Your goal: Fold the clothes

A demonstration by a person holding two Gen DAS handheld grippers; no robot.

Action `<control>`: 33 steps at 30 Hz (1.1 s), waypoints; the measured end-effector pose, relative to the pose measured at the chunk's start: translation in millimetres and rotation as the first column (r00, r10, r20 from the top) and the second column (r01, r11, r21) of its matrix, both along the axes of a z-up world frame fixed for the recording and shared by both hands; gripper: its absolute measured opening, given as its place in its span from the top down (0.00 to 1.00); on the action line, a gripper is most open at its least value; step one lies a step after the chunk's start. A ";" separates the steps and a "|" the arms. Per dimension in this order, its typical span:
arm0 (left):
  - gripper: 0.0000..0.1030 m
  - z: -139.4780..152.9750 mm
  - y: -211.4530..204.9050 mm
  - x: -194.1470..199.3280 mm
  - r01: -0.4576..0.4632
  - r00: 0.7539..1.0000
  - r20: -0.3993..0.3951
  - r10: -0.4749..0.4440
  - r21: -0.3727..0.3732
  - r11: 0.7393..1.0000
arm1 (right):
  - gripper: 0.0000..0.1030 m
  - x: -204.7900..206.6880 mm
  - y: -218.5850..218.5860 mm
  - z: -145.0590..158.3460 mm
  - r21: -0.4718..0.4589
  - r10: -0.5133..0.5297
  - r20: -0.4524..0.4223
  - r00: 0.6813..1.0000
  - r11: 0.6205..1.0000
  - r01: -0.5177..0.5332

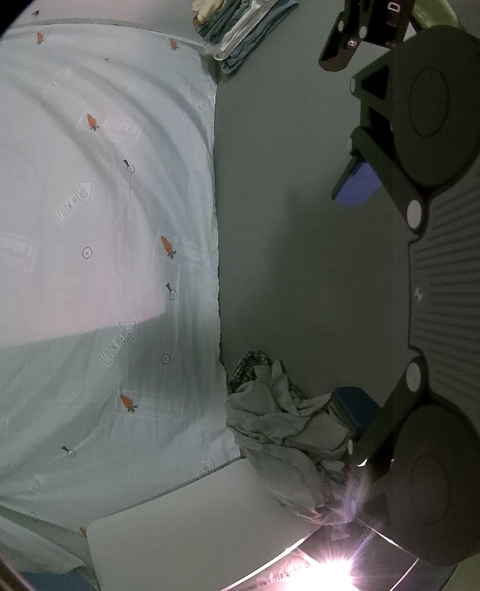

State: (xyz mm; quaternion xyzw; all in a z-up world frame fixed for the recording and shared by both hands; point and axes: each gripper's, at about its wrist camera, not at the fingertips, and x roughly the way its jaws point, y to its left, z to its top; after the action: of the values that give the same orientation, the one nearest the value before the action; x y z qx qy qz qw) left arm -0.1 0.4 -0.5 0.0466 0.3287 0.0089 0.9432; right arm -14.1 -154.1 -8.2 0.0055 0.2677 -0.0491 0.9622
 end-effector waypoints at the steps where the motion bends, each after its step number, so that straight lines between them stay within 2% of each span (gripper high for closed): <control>1: 0.00 -0.7 0.5 -0.1 0.001 1.000 0.001 -0.001 -0.001 1.000 | 0.00 0.4 -0.4 1.0 0.000 0.000 0.000 1.000 1.000 0.000; 11: 0.00 -4.5 17.3 10.5 0.003 1.000 -0.006 -0.003 -0.009 1.000 | 0.00 4.8 -3.9 11.4 0.001 0.004 -0.004 1.000 1.000 -0.004; 22: 0.00 -0.2 11.2 9.5 0.013 1.000 -0.004 -0.013 -0.003 1.000 | 0.00 10.1 -8.9 22.4 0.003 0.007 -0.008 1.000 1.000 -0.007; 33: 0.00 -2.9 7.7 6.9 0.016 1.000 -0.001 -0.016 0.004 1.000 | 0.00 8.9 -6.5 15.1 0.000 0.004 -0.002 1.000 1.000 -0.004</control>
State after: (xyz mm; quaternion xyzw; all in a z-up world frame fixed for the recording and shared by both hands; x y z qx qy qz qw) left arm 6.8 8.1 -3.5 0.0509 0.3286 0.0021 0.9431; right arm -5.2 -160.6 6.9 0.0052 0.2689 -0.0473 0.9620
